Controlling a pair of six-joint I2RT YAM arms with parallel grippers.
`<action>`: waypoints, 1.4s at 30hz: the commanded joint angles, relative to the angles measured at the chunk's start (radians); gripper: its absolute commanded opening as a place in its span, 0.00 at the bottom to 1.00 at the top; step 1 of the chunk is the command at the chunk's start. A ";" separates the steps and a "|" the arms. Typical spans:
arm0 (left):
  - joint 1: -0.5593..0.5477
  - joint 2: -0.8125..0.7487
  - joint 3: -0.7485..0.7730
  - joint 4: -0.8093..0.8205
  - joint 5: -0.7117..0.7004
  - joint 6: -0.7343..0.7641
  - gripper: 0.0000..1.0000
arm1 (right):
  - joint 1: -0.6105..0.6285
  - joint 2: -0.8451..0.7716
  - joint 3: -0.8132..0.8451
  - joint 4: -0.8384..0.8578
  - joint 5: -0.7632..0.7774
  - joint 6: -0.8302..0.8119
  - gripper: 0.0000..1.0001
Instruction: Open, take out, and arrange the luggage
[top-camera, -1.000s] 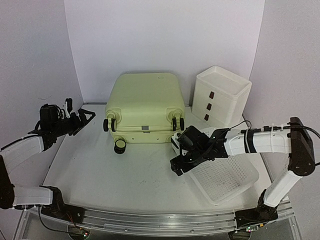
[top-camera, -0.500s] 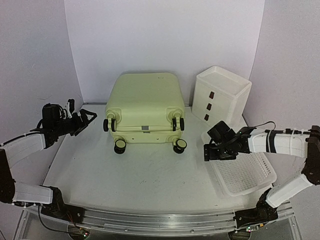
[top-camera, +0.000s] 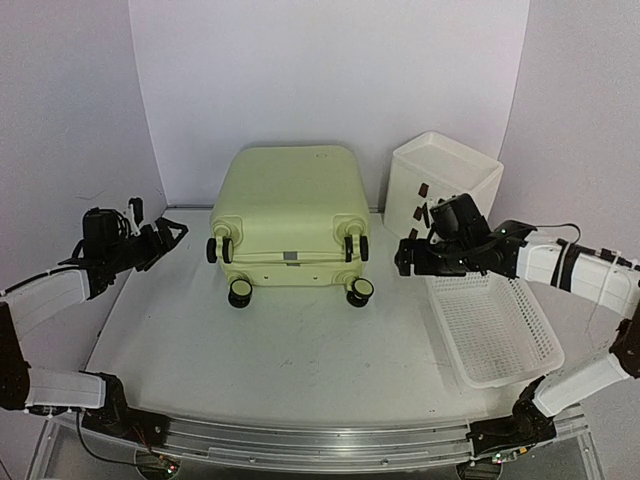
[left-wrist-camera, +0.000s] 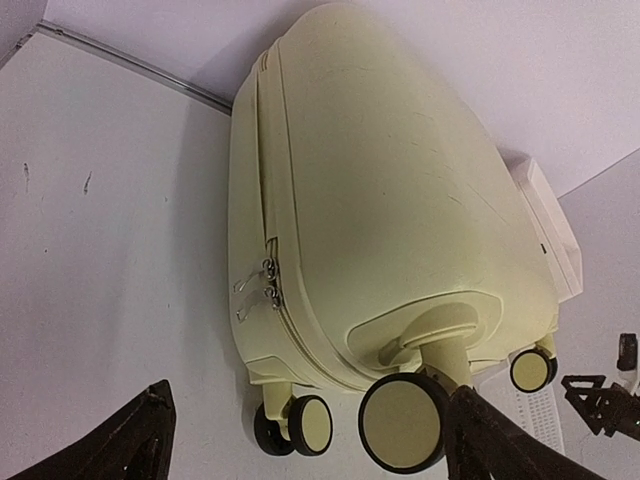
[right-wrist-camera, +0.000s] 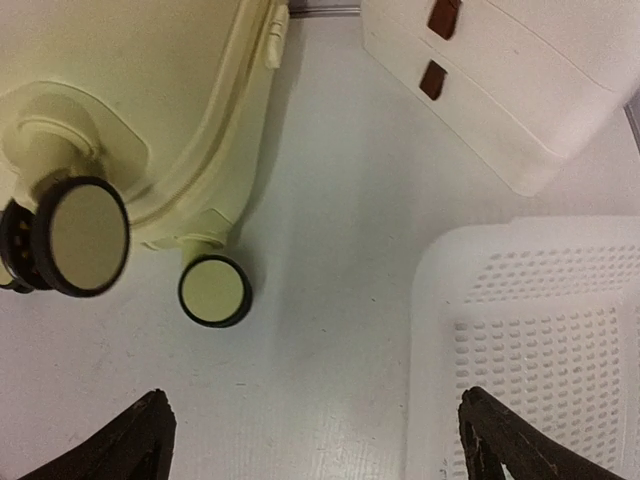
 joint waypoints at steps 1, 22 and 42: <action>-0.002 0.014 0.023 0.038 0.035 0.013 0.94 | 0.007 0.153 0.236 0.089 -0.212 -0.069 0.98; -0.015 0.111 -0.066 0.184 0.073 0.243 0.85 | 0.048 0.488 0.561 -0.081 -0.076 -0.119 0.31; -0.206 0.380 -0.004 0.337 0.104 0.505 0.79 | -0.078 0.325 0.501 -0.080 -0.205 -0.210 0.83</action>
